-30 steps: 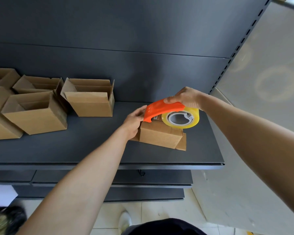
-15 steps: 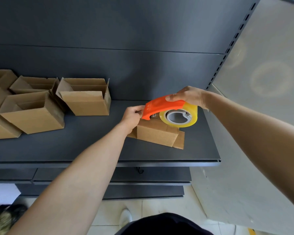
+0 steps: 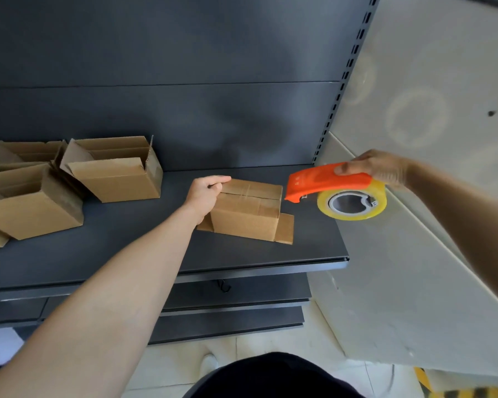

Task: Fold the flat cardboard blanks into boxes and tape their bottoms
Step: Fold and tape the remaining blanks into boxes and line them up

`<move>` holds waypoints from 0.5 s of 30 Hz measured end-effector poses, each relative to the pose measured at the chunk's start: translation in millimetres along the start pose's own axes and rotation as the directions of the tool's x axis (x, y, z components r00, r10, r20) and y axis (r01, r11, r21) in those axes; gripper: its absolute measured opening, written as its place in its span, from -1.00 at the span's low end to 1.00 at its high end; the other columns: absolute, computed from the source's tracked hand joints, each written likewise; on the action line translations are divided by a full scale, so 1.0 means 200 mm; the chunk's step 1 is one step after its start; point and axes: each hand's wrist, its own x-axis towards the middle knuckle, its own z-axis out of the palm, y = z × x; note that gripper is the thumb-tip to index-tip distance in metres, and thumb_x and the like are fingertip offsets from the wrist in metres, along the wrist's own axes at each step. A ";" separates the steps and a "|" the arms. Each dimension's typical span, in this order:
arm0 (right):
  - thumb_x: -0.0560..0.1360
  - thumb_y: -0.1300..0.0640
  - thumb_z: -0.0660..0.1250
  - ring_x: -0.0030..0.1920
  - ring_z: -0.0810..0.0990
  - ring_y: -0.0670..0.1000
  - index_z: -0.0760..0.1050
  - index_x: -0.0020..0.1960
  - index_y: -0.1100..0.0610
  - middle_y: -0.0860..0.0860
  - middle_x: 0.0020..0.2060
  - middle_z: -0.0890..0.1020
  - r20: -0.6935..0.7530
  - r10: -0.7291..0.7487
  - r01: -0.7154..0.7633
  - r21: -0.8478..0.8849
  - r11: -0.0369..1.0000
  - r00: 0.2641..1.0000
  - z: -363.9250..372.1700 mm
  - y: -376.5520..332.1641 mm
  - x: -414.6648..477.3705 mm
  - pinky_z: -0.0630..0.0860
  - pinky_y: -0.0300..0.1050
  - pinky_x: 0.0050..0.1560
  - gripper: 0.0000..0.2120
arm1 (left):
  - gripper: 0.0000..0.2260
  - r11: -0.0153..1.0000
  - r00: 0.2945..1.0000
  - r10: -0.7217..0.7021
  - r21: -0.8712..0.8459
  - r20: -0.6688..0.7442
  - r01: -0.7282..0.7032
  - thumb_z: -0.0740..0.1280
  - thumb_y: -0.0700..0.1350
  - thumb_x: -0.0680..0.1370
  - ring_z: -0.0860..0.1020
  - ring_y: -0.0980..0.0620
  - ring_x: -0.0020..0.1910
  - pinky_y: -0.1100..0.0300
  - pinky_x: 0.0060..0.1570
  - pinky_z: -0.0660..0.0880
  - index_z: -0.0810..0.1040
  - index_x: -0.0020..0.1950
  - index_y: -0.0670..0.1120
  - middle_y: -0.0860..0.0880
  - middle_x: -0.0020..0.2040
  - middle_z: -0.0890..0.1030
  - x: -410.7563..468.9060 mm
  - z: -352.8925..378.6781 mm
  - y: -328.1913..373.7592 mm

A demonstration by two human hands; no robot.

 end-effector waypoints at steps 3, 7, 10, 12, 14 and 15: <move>0.44 -0.09 0.38 -0.22 0.61 0.09 0.62 -0.15 0.12 0.09 -0.21 0.67 0.021 -0.009 0.010 -0.017 1.000 1.000 -0.03 0.04 -0.01 0.49 0.02 0.10 -0.74 | -0.67 1.000 1.000 -0.007 0.012 -0.024 0.007 0.11 -0.28 0.63 0.37 0.16 0.25 0.32 0.22 0.23 0.58 0.25 -0.07 0.01 0.32 0.50 0.00 0.00 0.00; 0.42 -0.12 0.41 -0.05 0.64 0.15 0.65 -0.04 0.12 0.11 -0.10 0.69 -0.010 0.050 -0.051 -0.075 0.996 0.999 -0.11 0.17 -0.06 0.49 0.07 0.21 -0.69 | -0.67 1.000 0.999 -0.013 0.023 -0.033 0.014 0.11 -0.28 0.63 0.38 0.16 0.19 0.44 0.06 0.28 0.59 0.24 -0.06 0.00 0.31 0.50 0.01 0.03 0.00; 0.42 -0.13 0.40 0.00 0.60 0.13 0.62 0.02 0.11 0.09 -0.05 0.66 -0.023 0.081 -0.084 -0.124 0.989 0.996 -0.10 0.21 -0.06 0.45 0.01 0.21 -0.66 | -0.66 0.999 0.999 -0.027 0.025 -0.032 0.027 0.10 -0.28 0.63 0.38 0.23 -0.18 0.64 -0.32 0.28 0.59 0.23 -0.04 0.06 0.15 0.52 0.01 0.05 0.01; 0.43 -0.14 0.39 0.01 0.57 0.11 0.59 0.02 0.08 0.07 -0.03 0.63 -0.021 0.089 -0.092 -0.165 0.982 0.996 -0.06 0.21 -0.04 0.43 -0.03 0.15 -0.67 | -0.65 0.999 0.998 -0.043 0.024 -0.036 0.044 0.09 -0.28 0.63 0.25 0.25 -0.33 0.65 -0.48 0.24 0.59 0.24 -0.02 0.12 0.04 0.50 0.01 0.06 0.01; 0.43 -0.16 0.38 -0.01 0.55 0.10 0.59 0.01 0.08 0.07 -0.05 0.61 -0.017 0.089 -0.091 -0.203 0.975 0.996 -0.03 0.20 -0.02 0.41 -0.07 0.07 -0.67 | -0.64 0.998 0.997 -0.051 0.029 -0.050 0.053 0.09 -0.27 0.63 0.22 0.25 -0.34 0.64 -0.51 0.22 0.59 0.24 -0.01 0.19 -0.09 0.50 0.02 0.06 0.00; 0.42 -0.17 0.38 -0.02 0.55 0.10 0.58 -0.01 0.08 0.07 -0.06 0.61 -0.015 0.087 -0.088 -0.220 0.972 0.996 -0.01 0.20 -0.01 0.40 -0.08 0.03 -0.67 | -0.64 0.998 0.997 -0.054 0.036 -0.057 0.056 0.09 -0.27 0.64 0.22 0.25 -0.34 0.65 -0.51 0.22 0.59 0.24 0.00 0.19 -0.13 0.49 0.02 0.06 0.00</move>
